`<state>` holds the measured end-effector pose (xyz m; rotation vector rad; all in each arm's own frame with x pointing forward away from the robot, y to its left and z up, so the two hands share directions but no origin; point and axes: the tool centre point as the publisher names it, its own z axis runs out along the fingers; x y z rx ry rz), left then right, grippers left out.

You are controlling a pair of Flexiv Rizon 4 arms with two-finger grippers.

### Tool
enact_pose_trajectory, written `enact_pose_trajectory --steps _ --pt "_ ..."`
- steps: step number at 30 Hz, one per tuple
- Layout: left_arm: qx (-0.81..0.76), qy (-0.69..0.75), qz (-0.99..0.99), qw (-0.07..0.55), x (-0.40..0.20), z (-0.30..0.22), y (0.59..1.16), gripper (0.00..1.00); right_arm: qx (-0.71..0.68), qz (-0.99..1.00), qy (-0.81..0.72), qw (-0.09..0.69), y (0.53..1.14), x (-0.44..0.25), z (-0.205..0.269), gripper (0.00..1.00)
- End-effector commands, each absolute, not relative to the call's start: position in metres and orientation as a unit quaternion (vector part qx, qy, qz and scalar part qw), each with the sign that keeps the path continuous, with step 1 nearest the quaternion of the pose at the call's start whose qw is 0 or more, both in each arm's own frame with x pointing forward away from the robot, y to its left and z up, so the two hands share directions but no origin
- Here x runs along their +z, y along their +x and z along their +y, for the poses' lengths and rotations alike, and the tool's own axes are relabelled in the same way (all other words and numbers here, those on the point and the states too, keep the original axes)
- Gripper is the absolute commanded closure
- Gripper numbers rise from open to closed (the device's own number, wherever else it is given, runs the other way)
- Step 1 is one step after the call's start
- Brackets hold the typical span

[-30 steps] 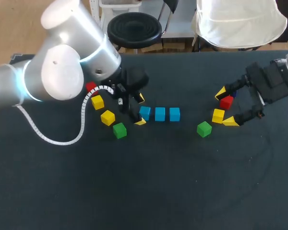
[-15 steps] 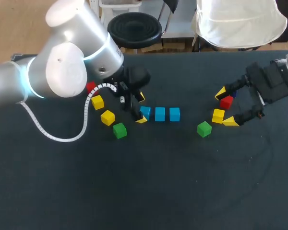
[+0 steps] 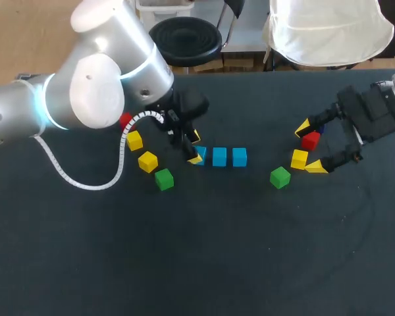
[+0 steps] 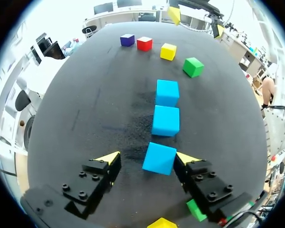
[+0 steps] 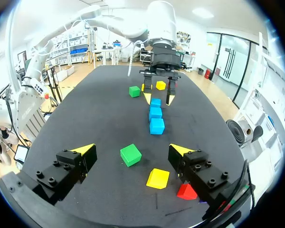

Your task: Place the blue cubes, place green cubes on the blue cubes, place the yellow cubes on the green cubes, then place the red cubes on the yellow cubes, and place purple cube on the red cubes.

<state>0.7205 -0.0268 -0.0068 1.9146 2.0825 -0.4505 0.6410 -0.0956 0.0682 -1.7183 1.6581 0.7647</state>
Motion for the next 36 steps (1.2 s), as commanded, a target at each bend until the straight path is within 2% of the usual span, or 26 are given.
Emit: enact_pose_trajectory --steps 1,4,5,6,17,36 --pt "-0.156 0.661 0.721 0.137 -0.008 -0.025 0.720 0.35 0.290 0.628 -0.651 0.313 0.641 0.068 -0.096 0.00" --pt "-0.155 0.661 0.722 0.137 -0.008 -0.024 0.720 0.62 0.290 0.628 -0.651 0.313 0.641 0.068 -0.096 0.00" --pt "-0.155 0.660 0.722 0.137 -0.008 -0.024 0.720 0.75 0.290 0.628 -0.651 0.313 0.641 0.068 -0.096 0.00" --pt "-0.154 0.661 0.722 0.139 -0.007 -0.023 0.719 0.98 0.290 0.628 -0.651 0.313 0.641 0.068 -0.096 0.00" --pt "-0.134 0.662 0.720 0.160 0.007 -0.021 0.703 1.00 0.290 0.628 -0.651 0.313 0.641 0.068 -0.096 0.00" --pt "-0.128 0.669 0.718 0.142 -0.004 -0.026 0.700 1.00 0.290 0.628 -0.651 0.313 0.641 0.068 -0.096 0.00"
